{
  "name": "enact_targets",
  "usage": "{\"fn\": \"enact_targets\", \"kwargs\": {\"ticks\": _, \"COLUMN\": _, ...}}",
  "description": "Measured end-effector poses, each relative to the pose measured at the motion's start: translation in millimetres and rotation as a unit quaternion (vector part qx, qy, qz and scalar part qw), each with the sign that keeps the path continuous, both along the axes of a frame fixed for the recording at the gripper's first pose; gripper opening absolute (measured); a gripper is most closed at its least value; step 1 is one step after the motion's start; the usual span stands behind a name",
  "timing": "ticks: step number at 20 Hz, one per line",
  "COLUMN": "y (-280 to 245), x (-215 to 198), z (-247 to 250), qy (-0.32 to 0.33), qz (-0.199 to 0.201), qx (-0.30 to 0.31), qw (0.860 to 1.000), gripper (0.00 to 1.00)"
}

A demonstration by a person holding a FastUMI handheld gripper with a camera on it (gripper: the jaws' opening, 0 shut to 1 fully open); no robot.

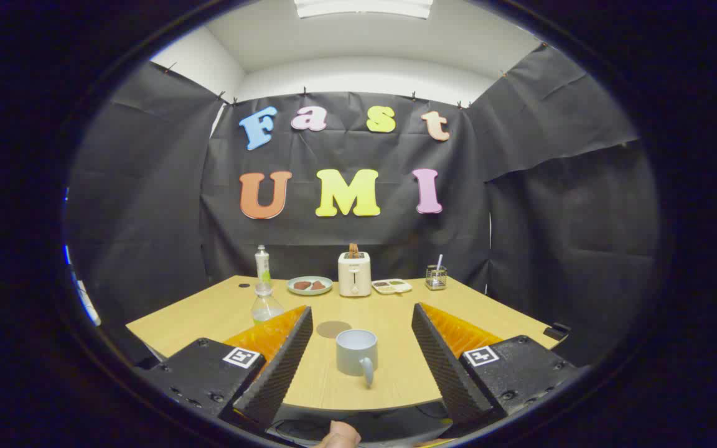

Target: Take the bottle from table, then pour the juice into the cup, finally place the bottle on the coaster

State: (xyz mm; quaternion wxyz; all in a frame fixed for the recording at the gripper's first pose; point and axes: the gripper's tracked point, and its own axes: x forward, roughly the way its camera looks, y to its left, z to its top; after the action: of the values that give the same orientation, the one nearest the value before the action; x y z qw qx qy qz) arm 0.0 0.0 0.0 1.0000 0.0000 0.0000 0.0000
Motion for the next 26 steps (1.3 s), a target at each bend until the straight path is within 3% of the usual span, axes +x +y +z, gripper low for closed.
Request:
{"fn": "enact_targets", "kwargs": {"ticks": 15, "y": 21.7, "x": 0.0, "z": 12.0, "qy": -0.004, "qz": 0.015, "qx": 0.006, "qw": 1.0, "gripper": 1.0}}
{"fn": "enact_targets", "kwargs": {"ticks": 26, "y": 58.0, "x": 37.5, "z": -9.4, "qy": 0.0, "qz": 0.024, "qx": 0.013, "qw": 1.0, "gripper": 1.0}}
